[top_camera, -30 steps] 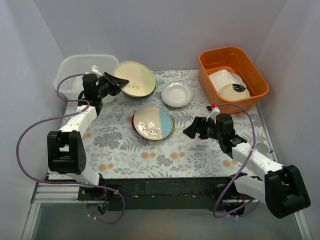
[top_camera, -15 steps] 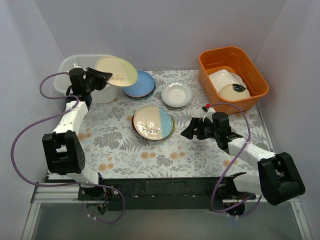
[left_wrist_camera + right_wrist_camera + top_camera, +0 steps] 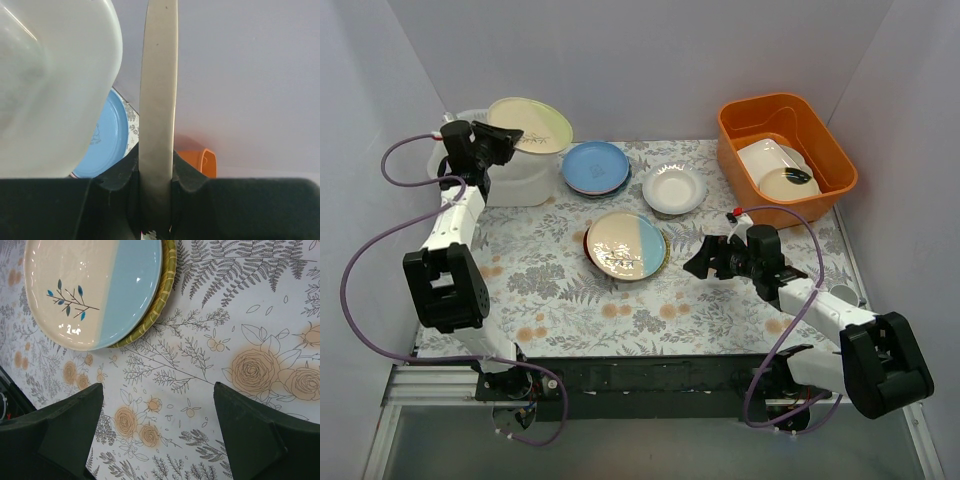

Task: Place the plates into the plastic bin on the countertop
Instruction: Place the plate in the plastic bin.

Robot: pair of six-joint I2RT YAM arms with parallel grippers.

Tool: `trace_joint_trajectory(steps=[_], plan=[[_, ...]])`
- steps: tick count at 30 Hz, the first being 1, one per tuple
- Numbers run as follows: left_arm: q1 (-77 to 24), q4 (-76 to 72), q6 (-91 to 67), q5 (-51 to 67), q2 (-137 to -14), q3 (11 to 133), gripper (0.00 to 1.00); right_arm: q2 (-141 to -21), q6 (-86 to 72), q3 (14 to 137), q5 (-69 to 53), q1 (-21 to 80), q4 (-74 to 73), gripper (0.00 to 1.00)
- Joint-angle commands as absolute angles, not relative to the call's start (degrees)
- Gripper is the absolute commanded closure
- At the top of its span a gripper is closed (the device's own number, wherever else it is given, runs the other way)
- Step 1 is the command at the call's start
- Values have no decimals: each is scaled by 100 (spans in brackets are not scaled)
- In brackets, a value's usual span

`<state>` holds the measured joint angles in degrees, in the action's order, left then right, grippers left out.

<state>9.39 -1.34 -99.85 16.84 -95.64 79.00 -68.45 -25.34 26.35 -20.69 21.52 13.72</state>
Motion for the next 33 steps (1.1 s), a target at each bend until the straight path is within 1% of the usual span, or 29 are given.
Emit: trace_joint_trajectory(steps=[1,6,15,26,33], plan=[[967,-748,-10187,1618,-9641,8419,100,-6662,-2452,2549,-1899,2188,1354,2],[1028,-633,-10073,1503,-9879,8683,100,-6732,-2426,2619,-1863,2188,1283,2],[1318,-449,-9897,1512,-9923,9026,100,-6978,-2320,2900,-1916,2188,1318,2],[1758,-62,-9616,1555,-10019,9167,100,-7400,-2268,3173,-2180,2180,1398,2],[1802,-26,-9466,1538,-10203,9193,100,-7313,-2277,3164,-2127,2188,1336,2]])
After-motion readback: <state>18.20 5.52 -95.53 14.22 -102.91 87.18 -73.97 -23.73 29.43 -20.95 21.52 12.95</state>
